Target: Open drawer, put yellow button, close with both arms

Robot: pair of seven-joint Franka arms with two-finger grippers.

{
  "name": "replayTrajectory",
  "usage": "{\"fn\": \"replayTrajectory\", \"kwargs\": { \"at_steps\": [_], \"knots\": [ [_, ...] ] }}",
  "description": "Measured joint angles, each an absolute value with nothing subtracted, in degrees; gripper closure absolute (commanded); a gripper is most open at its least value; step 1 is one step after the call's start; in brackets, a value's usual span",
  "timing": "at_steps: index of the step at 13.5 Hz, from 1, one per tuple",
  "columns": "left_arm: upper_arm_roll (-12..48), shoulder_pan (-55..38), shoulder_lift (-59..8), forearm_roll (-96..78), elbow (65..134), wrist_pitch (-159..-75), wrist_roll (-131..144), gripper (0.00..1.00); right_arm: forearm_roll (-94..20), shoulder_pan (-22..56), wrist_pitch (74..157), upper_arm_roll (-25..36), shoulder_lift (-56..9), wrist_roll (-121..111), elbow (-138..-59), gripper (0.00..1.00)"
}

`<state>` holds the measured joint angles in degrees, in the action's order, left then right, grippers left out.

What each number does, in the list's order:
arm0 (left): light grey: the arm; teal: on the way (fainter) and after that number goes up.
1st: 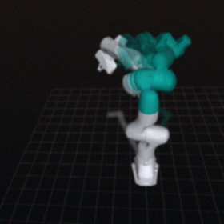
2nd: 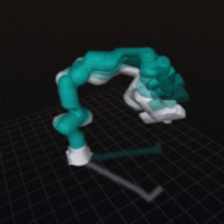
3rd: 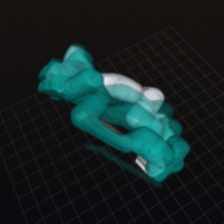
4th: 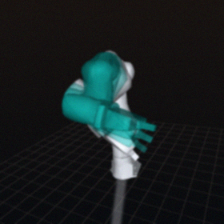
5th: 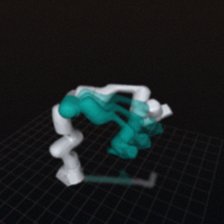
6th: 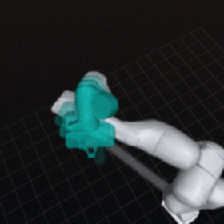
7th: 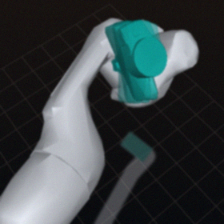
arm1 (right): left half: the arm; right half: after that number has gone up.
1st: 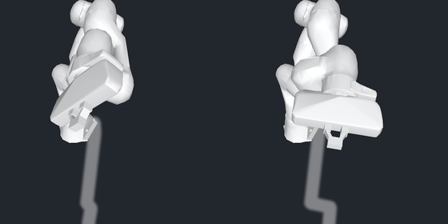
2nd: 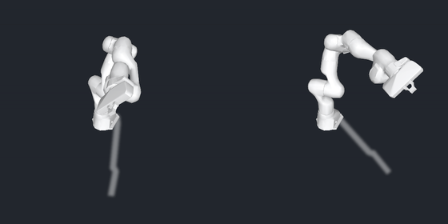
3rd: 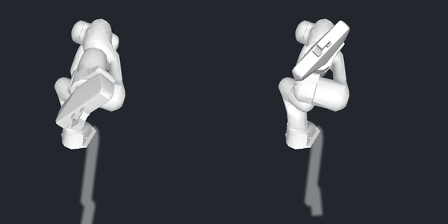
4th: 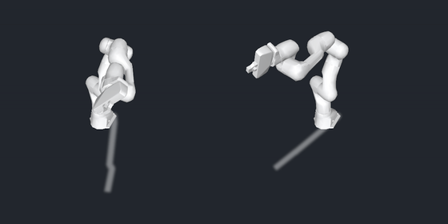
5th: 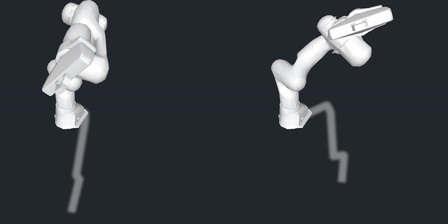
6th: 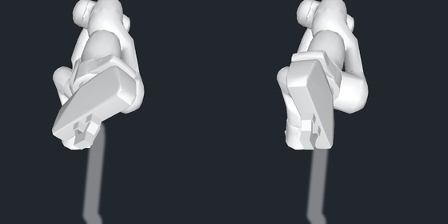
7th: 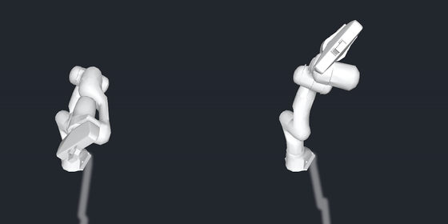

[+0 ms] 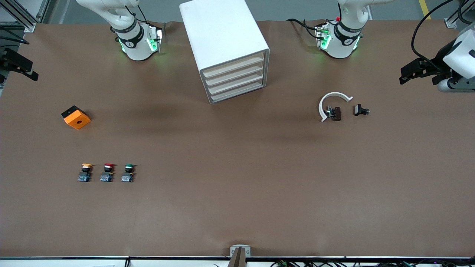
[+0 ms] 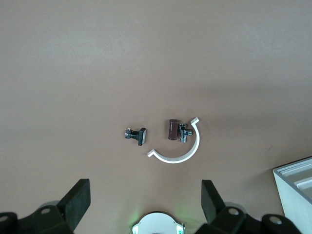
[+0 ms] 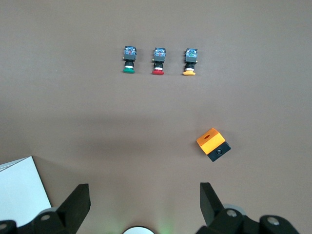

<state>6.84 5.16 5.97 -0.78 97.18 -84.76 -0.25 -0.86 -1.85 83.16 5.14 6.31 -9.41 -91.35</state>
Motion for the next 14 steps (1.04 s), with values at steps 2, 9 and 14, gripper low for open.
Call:
{"fn": "replayTrajectory", "kwargs": {
  "at_steps": [2, 9, 14],
  "knots": [
    [6.84, 5.16, 5.95, -0.78, 97.18, -84.76, -0.25, 0.0, -0.86, -1.85, 83.16, 5.14, 6.31, -9.41, -91.35, 0.0],
    [6.63, 5.3, 5.91, -0.78, 97.18, -84.76, -0.02, 0.0, -0.86, -1.85, 83.16, 5.14, 6.31, -9.41, -91.35, 0.0],
    [6.56, 7.51, 2.7, -0.84, 97.34, -84.36, 0.23, 0.0, -0.86, -1.88, 83.19, 5.24, 6.31, -9.42, -90.31, 0.0]
  ]
}}
